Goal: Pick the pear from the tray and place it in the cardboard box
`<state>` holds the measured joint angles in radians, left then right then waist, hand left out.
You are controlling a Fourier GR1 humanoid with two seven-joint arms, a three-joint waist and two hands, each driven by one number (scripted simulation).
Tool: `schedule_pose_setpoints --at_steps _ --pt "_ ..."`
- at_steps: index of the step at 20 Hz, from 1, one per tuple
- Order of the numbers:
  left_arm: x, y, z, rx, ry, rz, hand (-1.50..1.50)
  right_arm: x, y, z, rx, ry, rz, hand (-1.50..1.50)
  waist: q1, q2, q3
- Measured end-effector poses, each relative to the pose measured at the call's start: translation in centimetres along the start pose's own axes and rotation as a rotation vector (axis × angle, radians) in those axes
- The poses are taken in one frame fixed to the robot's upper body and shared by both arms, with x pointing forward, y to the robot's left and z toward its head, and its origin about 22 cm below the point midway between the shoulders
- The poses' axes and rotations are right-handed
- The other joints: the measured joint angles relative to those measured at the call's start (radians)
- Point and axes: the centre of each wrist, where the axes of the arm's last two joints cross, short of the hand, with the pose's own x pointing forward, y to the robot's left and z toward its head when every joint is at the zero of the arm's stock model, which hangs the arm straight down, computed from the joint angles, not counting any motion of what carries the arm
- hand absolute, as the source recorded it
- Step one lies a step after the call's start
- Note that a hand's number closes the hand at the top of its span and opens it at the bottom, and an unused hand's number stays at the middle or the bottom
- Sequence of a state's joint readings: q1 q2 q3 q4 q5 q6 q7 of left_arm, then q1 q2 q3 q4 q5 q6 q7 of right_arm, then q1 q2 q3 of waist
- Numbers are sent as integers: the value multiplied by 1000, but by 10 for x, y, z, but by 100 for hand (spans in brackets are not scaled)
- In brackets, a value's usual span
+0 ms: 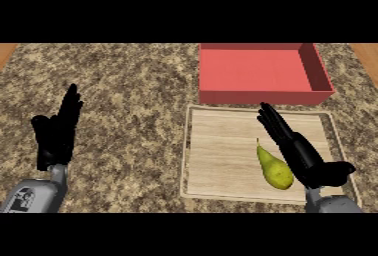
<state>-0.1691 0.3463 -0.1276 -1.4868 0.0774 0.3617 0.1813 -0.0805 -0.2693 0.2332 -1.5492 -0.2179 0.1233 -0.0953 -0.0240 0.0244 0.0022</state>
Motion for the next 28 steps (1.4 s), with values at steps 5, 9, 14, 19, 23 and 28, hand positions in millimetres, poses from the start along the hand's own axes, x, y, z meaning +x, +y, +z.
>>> schedule_pose_setpoints --at_steps 5,9,14,19,23,28 --pt "14 -19 1 -171 -91 -27 0 -8 -8 9 -94 256 59 -150 3 -18 -4" --pt "19 -32 6 -292 -134 -36 0 1 -29 16 -156 330 285 -150 -31 -37 -11" --pt "18 -47 14 -408 -157 -31 0 18 -43 34 -64 443 780 -150 -22 -38 -12" --pt "15 -50 15 -460 -170 -23 0 69 -29 34 -2 424 1059 -150 -9 -36 -8" --pt "14 -55 16 -482 -179 -19 0 121 -12 33 48 474 1158 -150 2 -33 -7" --pt "19 -57 13 -502 -194 -24 0 163 5 28 145 595 1121 -150 18 -28 -7"
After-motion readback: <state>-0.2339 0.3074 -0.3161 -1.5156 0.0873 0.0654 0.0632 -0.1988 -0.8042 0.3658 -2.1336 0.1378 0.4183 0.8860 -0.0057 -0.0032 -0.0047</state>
